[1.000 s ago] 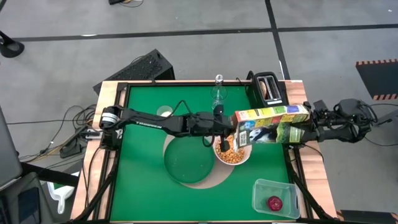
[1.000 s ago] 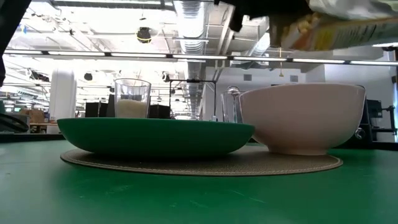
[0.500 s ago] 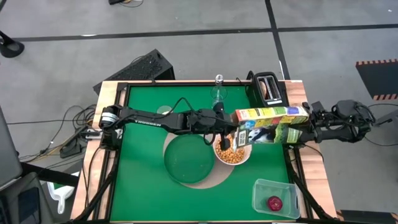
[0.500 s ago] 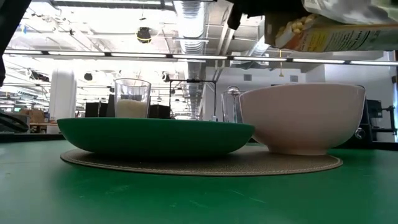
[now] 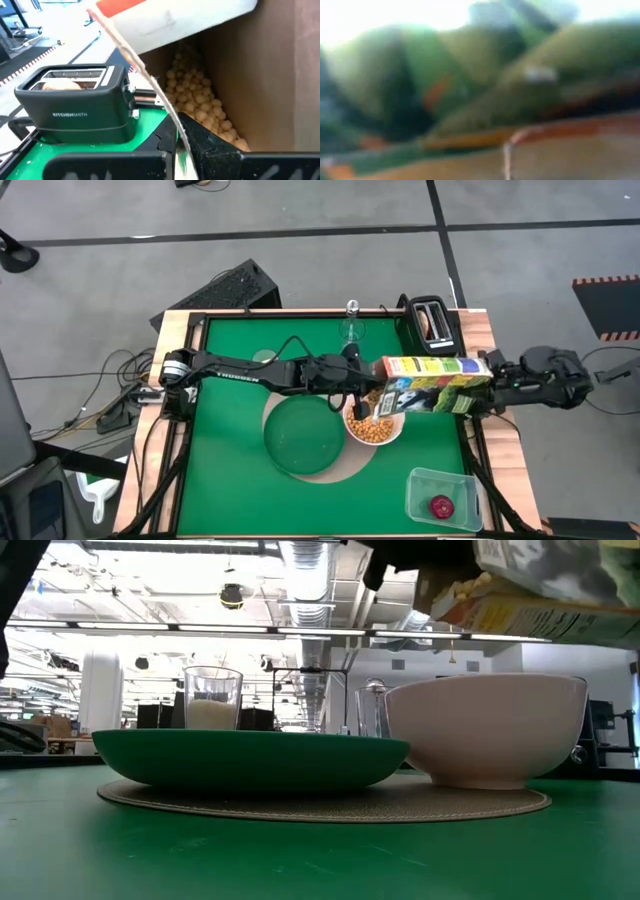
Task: Arrange a breakfast setting
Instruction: Pour the cereal into the white bowl
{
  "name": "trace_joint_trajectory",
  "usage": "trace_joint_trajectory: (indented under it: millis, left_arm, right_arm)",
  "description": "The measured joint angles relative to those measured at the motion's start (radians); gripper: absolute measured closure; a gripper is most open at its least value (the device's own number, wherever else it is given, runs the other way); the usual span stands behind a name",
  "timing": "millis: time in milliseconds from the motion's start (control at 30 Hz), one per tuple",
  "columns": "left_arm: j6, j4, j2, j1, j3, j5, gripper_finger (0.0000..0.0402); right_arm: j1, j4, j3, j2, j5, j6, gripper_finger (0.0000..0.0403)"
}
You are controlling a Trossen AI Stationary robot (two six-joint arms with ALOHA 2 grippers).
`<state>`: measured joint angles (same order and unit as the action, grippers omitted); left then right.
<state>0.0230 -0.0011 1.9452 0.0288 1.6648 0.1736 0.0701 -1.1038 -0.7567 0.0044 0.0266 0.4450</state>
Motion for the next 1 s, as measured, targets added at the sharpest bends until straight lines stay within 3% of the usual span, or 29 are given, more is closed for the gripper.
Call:
trace_joint_trajectory:
  millis: [567,1000]
  left_arm:
    - [0.023,-0.136,0.005,0.001,-0.001,0.023,0.0401]
    - [0.041,-0.181,0.005,0.002,-0.034,0.049,0.0401]
  right_arm:
    - [0.000,-0.052,0.064,0.000,-0.004,0.072,0.0182]
    - [0.000,-0.100,0.061,0.001,-0.001,0.085,0.0153]
